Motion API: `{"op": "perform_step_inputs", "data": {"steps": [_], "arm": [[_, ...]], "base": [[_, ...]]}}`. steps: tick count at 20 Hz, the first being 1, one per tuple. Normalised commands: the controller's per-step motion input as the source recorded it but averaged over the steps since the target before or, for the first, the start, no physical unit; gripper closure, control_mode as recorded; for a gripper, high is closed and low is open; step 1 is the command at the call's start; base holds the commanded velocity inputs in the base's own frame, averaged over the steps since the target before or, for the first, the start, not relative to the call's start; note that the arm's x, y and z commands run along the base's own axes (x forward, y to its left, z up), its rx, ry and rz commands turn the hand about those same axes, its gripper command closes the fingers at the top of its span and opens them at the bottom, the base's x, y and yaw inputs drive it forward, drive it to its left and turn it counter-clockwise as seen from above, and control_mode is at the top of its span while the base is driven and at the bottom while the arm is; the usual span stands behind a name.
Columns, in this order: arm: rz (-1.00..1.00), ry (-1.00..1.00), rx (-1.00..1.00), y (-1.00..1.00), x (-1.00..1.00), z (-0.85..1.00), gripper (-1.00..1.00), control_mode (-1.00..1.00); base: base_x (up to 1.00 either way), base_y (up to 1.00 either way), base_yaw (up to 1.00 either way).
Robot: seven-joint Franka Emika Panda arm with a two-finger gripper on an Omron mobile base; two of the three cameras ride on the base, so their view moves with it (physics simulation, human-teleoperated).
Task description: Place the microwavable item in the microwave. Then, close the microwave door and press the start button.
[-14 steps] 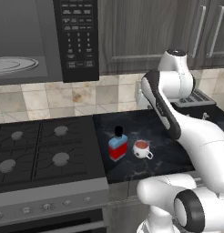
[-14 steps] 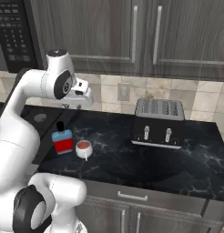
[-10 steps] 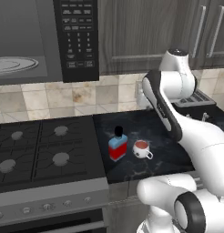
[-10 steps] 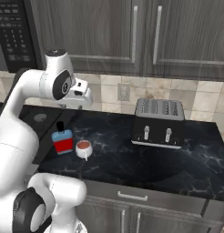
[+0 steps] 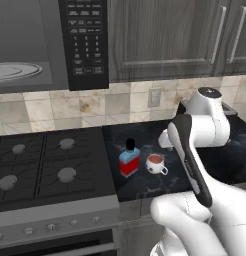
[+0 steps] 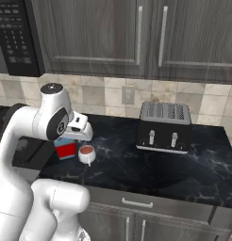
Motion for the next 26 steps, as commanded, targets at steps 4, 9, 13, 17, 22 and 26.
{"op": "perform_step_inputs", "data": {"steps": [4,9,13,17,22,26], "arm": [[0.00,0.09,0.00,0.04,-0.12,-1.00,-1.00,-1.00],[0.03,0.01,0.01,0.00,0.05,-0.33,-1.00,-1.00],[0.05,0.07,0.05,0.00,0.55,-0.04,-1.00,-1.00],[0.08,0.11,0.04,-0.01,0.68,-0.16,-1.00,-1.00],[0.13,0.13,0.02,-0.05,0.55,-0.16,-1.00,-1.00],[0.13,0.10,0.00,-0.03,0.08,-0.35,-1.00,-1.00]], "base": [[0.00,0.00,0.00],[0.00,0.00,0.00],[0.00,0.00,0.00],[0.00,0.00,0.00],[0.00,0.00,0.00],[0.00,0.00,0.00]]}}
